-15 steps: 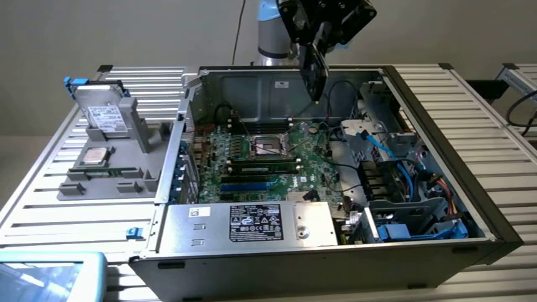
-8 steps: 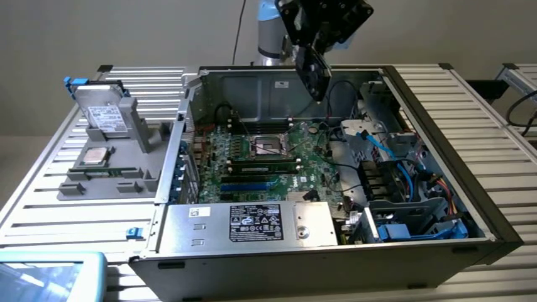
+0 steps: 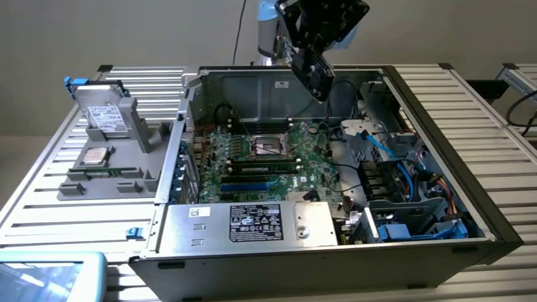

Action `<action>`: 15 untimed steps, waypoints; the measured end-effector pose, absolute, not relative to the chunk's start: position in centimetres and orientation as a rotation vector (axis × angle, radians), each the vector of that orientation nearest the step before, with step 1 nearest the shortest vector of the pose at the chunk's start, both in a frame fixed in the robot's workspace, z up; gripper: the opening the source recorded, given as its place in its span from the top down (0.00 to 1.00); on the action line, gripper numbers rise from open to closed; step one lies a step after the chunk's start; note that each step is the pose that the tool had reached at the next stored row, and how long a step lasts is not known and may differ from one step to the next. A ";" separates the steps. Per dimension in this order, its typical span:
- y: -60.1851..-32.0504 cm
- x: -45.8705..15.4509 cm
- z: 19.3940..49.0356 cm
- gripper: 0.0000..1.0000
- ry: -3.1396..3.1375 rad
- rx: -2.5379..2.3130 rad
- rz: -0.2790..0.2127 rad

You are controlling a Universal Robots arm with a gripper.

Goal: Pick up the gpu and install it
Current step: 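Insert the gpu into the slot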

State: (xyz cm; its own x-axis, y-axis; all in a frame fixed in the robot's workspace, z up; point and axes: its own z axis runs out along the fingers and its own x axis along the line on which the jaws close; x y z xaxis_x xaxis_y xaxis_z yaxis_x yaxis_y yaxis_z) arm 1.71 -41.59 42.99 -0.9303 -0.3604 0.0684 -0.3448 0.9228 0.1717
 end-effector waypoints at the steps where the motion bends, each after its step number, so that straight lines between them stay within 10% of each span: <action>1: -41.6 1.7 43.0 0.72 -2.979 0.576 -0.238; 15: -41.6 1.7 43.0 0.72 -2.915 0.956 -0.206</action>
